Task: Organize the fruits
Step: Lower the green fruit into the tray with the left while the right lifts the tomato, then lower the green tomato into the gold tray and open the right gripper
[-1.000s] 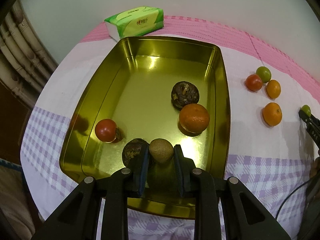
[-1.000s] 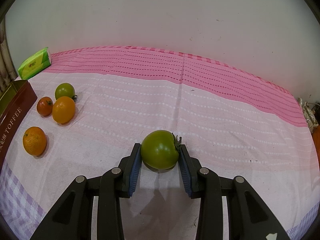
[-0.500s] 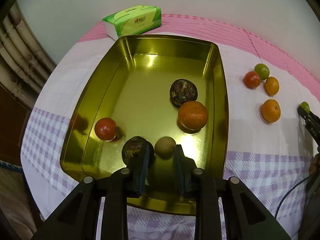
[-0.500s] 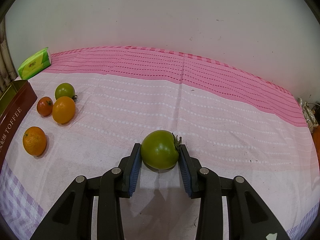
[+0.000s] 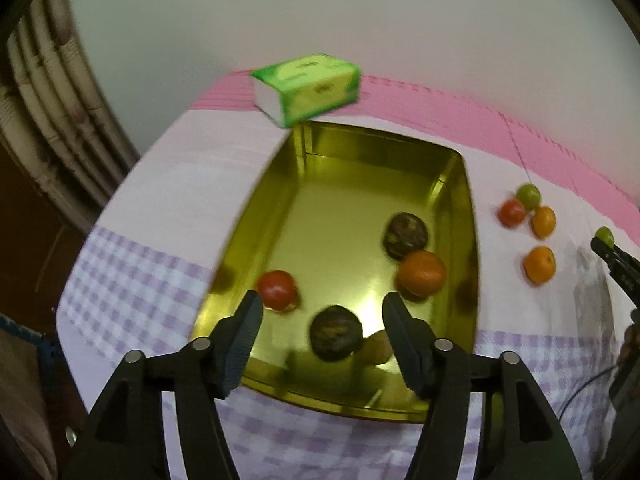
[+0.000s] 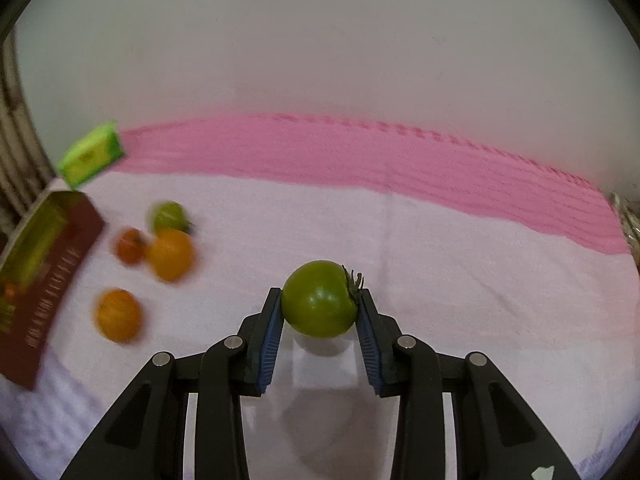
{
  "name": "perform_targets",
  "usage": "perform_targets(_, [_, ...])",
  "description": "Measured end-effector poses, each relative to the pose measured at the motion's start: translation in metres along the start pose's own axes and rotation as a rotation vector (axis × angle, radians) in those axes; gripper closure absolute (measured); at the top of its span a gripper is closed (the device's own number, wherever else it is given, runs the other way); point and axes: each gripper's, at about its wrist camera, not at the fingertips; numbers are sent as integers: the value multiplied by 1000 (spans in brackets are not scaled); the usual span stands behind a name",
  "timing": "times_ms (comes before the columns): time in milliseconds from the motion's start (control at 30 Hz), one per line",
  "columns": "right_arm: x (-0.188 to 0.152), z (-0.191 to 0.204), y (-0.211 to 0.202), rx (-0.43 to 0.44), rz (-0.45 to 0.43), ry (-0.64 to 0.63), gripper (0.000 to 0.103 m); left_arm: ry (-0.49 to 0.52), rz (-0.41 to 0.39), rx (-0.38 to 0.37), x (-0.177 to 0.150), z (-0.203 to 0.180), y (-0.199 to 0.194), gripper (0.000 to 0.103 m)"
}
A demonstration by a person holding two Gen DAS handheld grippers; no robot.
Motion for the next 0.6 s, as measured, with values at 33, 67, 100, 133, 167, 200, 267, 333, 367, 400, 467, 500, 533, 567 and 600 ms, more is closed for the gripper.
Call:
perform_targets(33, [5,13,-7,34,-13,-16,70,-10,-7,6,-1,5,-2,39])
perform_targets(67, [8,22,-12,60,-19,-27,70,-19,-14,17,-1,11,-4,39])
perform_targets(100, [11,33,-16,89,-24,-41,70,-23,-17,23,-1,14,-4,39])
perform_targets(133, [14,47,-20,122,-29,-60,70,-33,-20,31,0,20,-5,39])
perform_targets(167, [17,64,-25,159,-35,-85,70,-44,-23,40,-1,27,-7,39])
perform_targets(200, [19,77,-28,189,-37,-104,70,-49,-24,47,-2,29,-7,39])
perform_targets(267, [24,109,-33,273,-28,-149,70,-64,-27,72,-4,40,-9,39])
perform_targets(333, [26,143,-38,333,-27,-200,70,-80,-30,90,-8,50,-12,38])
perform_targets(367, [28,158,-40,354,-26,-224,70,-87,-28,98,-10,54,-13,38])
perform_targets(400, [28,172,-42,376,-24,-244,70,-92,-26,108,-11,58,-14,38])
perform_targets(467, [30,199,-43,412,-16,-280,70,-107,-25,130,-14,66,-15,38])
perform_targets(500, [30,210,-42,429,-8,-298,70,-114,-23,140,-16,68,-16,38])
perform_targets(533, [31,219,-43,437,-6,-311,70,-121,-16,156,-18,71,-16,38])
perform_targets(567, [30,232,-43,445,-7,-337,70,-124,-11,168,-20,74,-16,38])
perform_targets(600, [31,242,-42,445,-7,-360,70,-126,-10,175,-23,77,-16,38])
Point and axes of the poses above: each gripper's, at about its wrist camera, not at the fingertips, and y roughly the way its jaws point, z to its left, x to its top, and after that the axes turned 4 degrees about -x, right-handed
